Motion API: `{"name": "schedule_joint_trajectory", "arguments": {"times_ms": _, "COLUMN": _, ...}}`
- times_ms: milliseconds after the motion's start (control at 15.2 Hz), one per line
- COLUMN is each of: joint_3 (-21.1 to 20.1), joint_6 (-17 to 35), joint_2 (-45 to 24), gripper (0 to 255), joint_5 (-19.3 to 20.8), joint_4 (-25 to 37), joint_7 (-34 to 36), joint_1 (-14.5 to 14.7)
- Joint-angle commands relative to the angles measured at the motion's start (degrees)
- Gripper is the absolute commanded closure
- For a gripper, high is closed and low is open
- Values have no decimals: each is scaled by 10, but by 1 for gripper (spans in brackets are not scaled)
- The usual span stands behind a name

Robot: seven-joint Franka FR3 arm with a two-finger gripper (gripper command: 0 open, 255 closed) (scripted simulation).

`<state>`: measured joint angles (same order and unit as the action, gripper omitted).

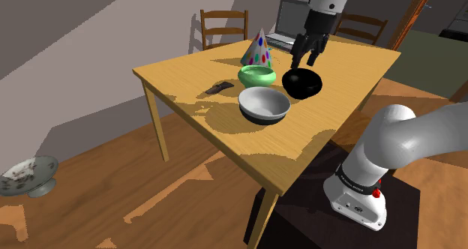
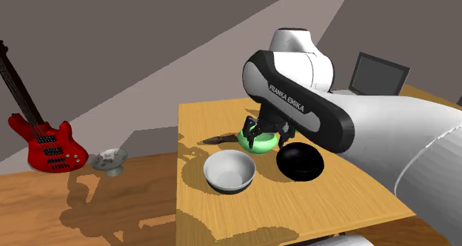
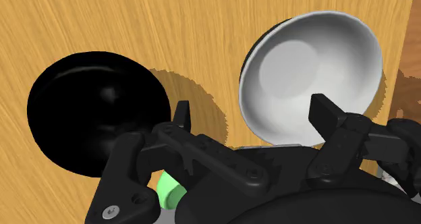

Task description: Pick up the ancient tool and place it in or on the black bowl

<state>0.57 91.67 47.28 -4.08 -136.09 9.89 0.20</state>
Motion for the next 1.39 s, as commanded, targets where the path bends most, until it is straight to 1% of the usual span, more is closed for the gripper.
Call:
{"name": "schedule_joint_trajectory", "arguments": {"times_ms": 0, "joint_3": 0, "joint_6": 0, "joint_2": 0, "gripper": 0, "joint_5": 0, "joint_4": 0, "joint_7": 0, "joint_1": 0}}
{"name": "schedule_joint_trajectory", "arguments": {"times_ms": 330, "joint_3": -53, "joint_6": 60, "joint_2": -97, "gripper": 0, "joint_5": -41, "joint_4": 29, "joint_7": 133, "joint_1": -23}}
{"name": "schedule_joint_trajectory", "arguments": {"times_ms": 594, "joint_3": -87, "joint_6": 103, "joint_2": -183, "gripper": 0, "joint_5": -61, "joint_4": 67, "joint_7": 236, "joint_1": -42}}
{"name": "schedule_joint_trajectory", "arguments": {"times_ms": 990, "joint_3": -122, "joint_6": 155, "joint_2": -319, "gripper": 0, "joint_5": -69, "joint_4": 144, "joint_7": 387, "joint_1": -68}}
{"name": "schedule_joint_trajectory", "arguments": {"times_ms": 1320, "joint_3": -133, "joint_6": 186, "joint_2": -432, "gripper": 0, "joint_5": -62, "joint_4": 222, "joint_7": 507, "joint_1": -83}}
